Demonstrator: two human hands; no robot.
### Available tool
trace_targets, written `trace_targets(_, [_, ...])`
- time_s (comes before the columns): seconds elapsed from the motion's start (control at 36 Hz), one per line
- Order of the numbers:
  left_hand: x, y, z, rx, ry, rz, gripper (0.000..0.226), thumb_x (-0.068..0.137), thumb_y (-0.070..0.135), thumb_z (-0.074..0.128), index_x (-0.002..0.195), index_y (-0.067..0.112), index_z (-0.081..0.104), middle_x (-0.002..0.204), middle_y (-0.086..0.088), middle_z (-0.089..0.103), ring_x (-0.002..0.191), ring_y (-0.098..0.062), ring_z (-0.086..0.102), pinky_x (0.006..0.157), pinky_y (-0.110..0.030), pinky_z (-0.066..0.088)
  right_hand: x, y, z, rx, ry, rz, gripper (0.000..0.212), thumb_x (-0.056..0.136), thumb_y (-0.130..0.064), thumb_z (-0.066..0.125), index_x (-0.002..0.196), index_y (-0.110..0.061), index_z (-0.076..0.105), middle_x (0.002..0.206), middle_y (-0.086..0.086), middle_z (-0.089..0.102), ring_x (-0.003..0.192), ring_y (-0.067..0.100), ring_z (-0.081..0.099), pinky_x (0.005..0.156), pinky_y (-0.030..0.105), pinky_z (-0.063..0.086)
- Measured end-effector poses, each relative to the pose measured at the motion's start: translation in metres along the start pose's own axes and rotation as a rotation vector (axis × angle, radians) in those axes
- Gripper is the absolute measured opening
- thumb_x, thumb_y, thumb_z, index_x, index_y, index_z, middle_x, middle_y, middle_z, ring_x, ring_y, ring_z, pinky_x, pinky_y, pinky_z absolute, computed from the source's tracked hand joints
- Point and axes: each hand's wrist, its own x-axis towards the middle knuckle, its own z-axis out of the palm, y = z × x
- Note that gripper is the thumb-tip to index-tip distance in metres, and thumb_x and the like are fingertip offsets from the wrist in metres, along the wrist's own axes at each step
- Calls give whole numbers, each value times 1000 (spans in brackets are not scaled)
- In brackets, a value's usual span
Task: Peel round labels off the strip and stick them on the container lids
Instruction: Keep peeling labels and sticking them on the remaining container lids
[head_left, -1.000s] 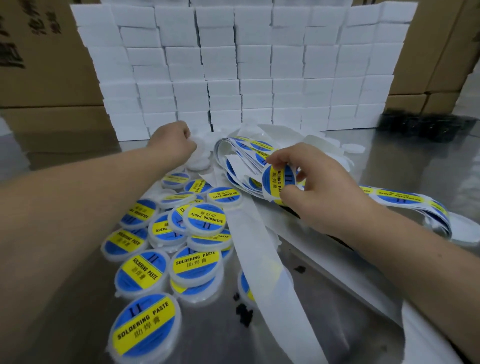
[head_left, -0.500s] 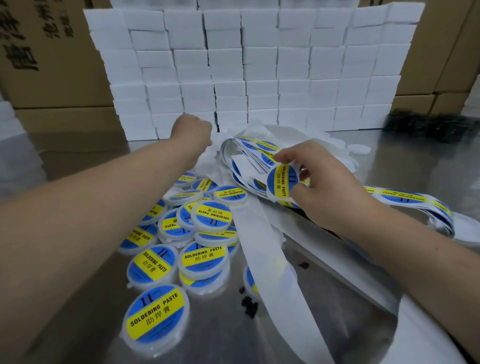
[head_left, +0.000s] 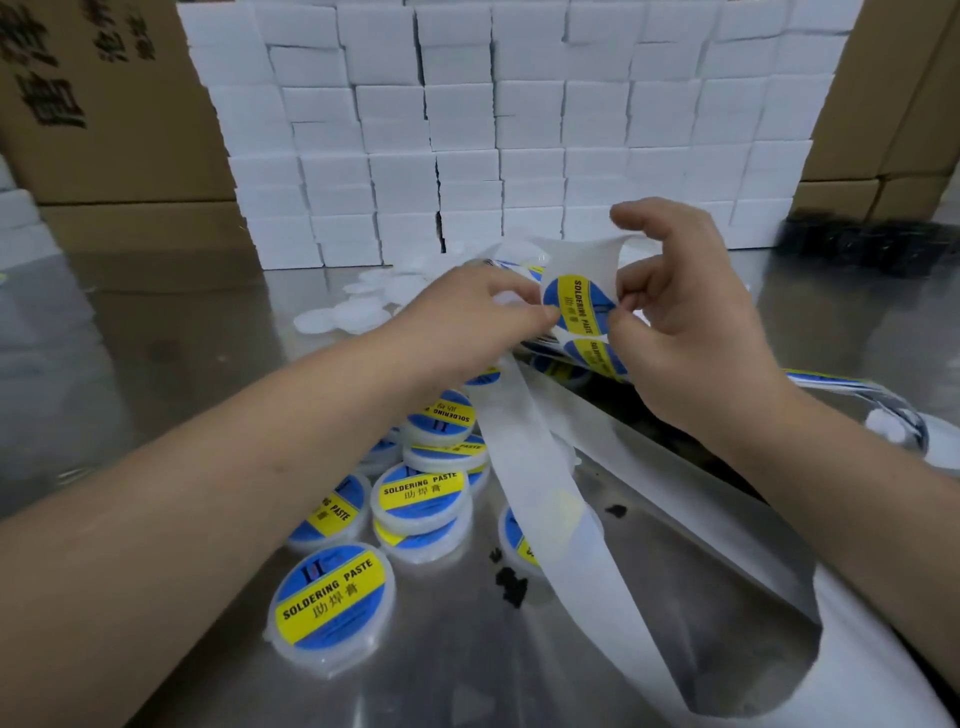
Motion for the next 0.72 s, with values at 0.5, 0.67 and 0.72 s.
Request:
trace_targets(0.5, [9,-8,1,-650,158,-313,3,89,21,57,87,19,59,79,-4,66,59,-15,65,50,-21,49,3,0,-2,-148,-23,345,57,71,-29,67,119,-29,35,103,-19,51,67,4,60,63,18,44])
trace_targets(0.67, [10,-10,-6,-747,184,-357,20,91,18,52,72,17,59,52,2,65,46,-13,63,55,-25,45,2,3,-3,-486,-438,269,17,82,-41,55,95,-30,55,87,-17,61,87,10,59,78,29,45])
trace_targets(0.72, [10,-12,-7,-752,182,-352,20,91,18,51,73,18,59,50,4,65,46,-12,63,56,-25,45,3,8,-7,-626,-538,235,14,88,-34,51,98,-29,59,100,-11,63,96,17,55,81,30,43])
